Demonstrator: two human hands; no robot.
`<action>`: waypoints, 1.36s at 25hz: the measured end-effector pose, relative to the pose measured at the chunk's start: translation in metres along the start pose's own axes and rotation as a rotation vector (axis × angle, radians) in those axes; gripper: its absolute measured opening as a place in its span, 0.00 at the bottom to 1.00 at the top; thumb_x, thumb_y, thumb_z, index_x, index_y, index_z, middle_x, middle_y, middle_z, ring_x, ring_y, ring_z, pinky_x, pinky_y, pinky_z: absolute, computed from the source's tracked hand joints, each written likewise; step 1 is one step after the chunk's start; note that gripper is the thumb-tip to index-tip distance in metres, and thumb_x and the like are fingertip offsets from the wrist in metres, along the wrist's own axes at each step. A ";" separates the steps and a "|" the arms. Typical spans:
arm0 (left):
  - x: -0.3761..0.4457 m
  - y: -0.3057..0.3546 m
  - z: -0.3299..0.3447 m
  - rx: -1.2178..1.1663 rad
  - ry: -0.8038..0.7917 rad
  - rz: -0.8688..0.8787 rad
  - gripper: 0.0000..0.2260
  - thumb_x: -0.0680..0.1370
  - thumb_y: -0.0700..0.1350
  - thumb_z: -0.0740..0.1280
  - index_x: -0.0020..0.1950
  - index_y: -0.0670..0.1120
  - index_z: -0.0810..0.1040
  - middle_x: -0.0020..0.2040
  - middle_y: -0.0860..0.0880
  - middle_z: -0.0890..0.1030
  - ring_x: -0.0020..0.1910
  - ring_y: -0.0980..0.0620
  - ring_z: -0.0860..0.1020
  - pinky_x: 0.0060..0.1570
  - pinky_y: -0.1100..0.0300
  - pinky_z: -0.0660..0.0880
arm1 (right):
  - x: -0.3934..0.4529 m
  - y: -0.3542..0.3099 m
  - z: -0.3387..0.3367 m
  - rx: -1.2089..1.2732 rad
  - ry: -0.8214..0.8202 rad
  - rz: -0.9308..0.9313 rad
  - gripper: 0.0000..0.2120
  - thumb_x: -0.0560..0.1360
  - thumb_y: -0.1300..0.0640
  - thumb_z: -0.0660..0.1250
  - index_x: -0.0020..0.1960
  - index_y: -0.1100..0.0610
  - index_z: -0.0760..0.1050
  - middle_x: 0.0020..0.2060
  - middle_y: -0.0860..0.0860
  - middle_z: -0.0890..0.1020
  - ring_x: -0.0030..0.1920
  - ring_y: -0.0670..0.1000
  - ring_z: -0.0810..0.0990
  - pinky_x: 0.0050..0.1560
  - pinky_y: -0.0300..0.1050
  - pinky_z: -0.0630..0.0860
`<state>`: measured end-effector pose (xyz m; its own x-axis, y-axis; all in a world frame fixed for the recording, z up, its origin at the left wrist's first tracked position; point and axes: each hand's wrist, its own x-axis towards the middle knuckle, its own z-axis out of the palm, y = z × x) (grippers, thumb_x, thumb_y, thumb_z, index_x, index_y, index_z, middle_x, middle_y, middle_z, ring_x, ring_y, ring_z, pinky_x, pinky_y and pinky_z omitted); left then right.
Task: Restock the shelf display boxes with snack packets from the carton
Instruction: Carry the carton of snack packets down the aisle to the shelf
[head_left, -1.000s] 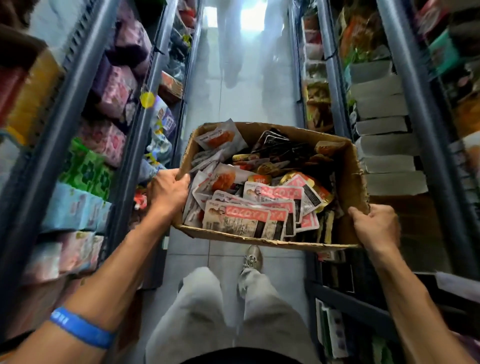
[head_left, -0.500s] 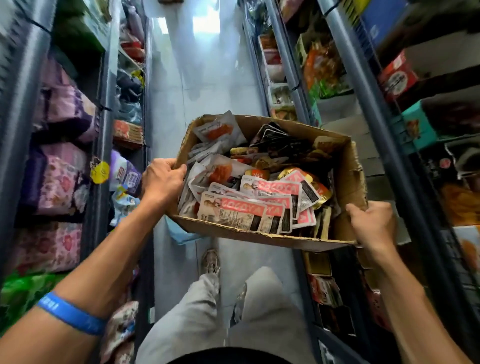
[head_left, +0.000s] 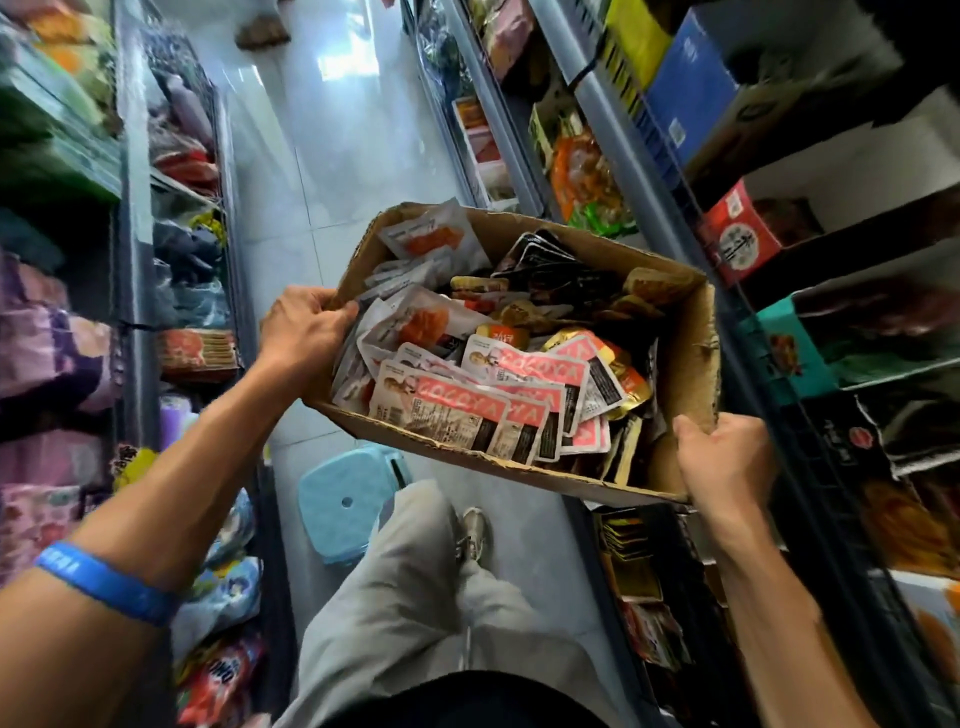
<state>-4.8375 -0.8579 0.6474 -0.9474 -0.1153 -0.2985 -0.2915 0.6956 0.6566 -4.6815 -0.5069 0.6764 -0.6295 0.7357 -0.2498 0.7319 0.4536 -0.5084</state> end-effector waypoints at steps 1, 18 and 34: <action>0.010 0.008 -0.001 0.026 -0.003 0.021 0.14 0.78 0.56 0.66 0.46 0.47 0.85 0.40 0.43 0.84 0.43 0.40 0.82 0.41 0.50 0.77 | 0.004 -0.005 0.002 0.012 -0.001 0.006 0.21 0.76 0.58 0.71 0.27 0.60 0.68 0.23 0.51 0.71 0.25 0.52 0.69 0.28 0.42 0.64; 0.287 0.081 0.095 0.282 -0.467 0.336 0.12 0.79 0.53 0.68 0.51 0.46 0.84 0.48 0.41 0.85 0.51 0.40 0.81 0.51 0.50 0.77 | 0.023 -0.057 0.166 0.093 0.227 0.607 0.21 0.77 0.57 0.67 0.28 0.57 0.64 0.27 0.54 0.70 0.33 0.56 0.72 0.31 0.46 0.61; 0.311 -0.089 0.252 0.615 -0.752 0.483 0.16 0.70 0.53 0.60 0.45 0.45 0.82 0.39 0.41 0.84 0.41 0.38 0.82 0.40 0.48 0.80 | -0.069 0.055 0.410 0.239 0.282 1.220 0.19 0.79 0.51 0.66 0.41 0.67 0.80 0.42 0.70 0.82 0.45 0.68 0.82 0.42 0.52 0.73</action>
<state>-5.0730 -0.7775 0.3216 -0.5601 0.5843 -0.5873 0.4049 0.8116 0.4212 -4.7045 -0.7389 0.3277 0.5140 0.7043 -0.4896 0.7112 -0.6691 -0.2158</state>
